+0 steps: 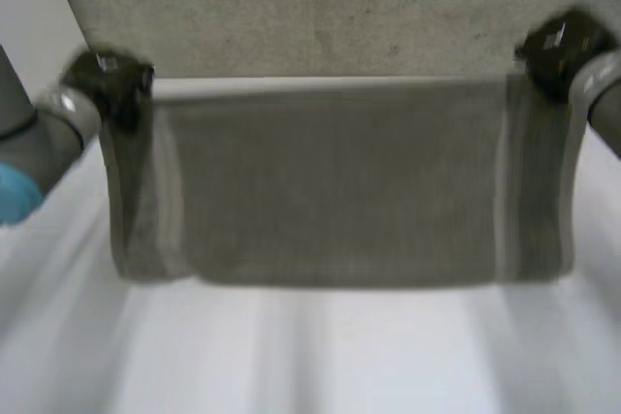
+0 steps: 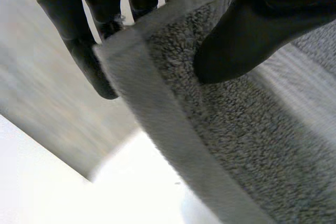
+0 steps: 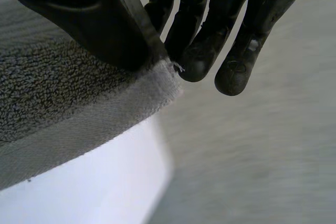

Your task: Fold the towel.

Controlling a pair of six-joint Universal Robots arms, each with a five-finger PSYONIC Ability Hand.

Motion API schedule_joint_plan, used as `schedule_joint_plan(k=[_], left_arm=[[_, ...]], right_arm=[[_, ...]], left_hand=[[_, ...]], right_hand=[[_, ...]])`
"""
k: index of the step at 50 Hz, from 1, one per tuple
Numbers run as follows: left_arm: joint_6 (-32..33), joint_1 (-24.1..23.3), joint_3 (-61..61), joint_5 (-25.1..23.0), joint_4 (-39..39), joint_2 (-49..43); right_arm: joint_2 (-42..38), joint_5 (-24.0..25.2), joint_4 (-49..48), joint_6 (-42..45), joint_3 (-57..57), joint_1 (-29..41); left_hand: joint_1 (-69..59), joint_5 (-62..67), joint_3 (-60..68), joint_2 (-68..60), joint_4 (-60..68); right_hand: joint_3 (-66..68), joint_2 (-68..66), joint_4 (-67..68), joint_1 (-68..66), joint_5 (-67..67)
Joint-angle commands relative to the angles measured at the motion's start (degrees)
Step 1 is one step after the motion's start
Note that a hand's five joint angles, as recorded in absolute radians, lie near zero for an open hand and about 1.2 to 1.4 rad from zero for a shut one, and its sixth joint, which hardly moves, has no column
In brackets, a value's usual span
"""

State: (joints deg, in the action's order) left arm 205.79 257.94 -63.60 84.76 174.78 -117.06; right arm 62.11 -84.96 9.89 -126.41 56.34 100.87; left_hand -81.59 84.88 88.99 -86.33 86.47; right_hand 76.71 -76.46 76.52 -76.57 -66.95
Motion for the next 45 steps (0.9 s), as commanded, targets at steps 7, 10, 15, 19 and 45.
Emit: schedule_joint_plan(k=[7, 10, 15, 19, 45], left_arm=[[-7.76, -2.26, 12.19, 4.45, 22.70, 6.22], [-8.91, -2.00, 7.99, 4.28, 22.80, 6.49], [-9.09, -1.82, -0.70, 4.01, 23.06, 6.58], [-9.18, -1.21, -10.90, 4.01, 24.38, 6.67], [-9.09, 5.37, -55.91, -6.00, 37.74, 29.31]], right_arm=[[9.88, 0.76, -33.98, -9.38, 4.38, -0.23], [9.79, 1.38, -33.27, -9.56, 5.00, -0.23], [9.35, 6.46, -30.73, -9.82, 9.83, -0.49], [8.74, 9.27, -30.29, -9.91, 12.99, -0.93], [28.04, 25.80, -16.69, -10.96, 45.61, -17.44]], left_hand=[[1.59, -14.88, -8.99, 6.33, -6.47], [1.59, -14.88, -8.99, 6.33, -6.47], [1.59, -14.88, -8.99, 6.33, -6.47], [1.59, -14.88, -8.99, 6.33, -6.47], [1.59, -14.88, -8.99, 6.33, -6.47]], right_hand=[[3.29, -3.54, 3.48, -3.43, -3.05], [3.29, -3.54, 3.48, -3.43, -3.05], [3.29, -3.54, 3.48, -3.43, -3.05], [3.29, -3.54, 3.48, -3.43, -3.05], [3.29, -3.54, 3.48, -3.43, -3.05]])
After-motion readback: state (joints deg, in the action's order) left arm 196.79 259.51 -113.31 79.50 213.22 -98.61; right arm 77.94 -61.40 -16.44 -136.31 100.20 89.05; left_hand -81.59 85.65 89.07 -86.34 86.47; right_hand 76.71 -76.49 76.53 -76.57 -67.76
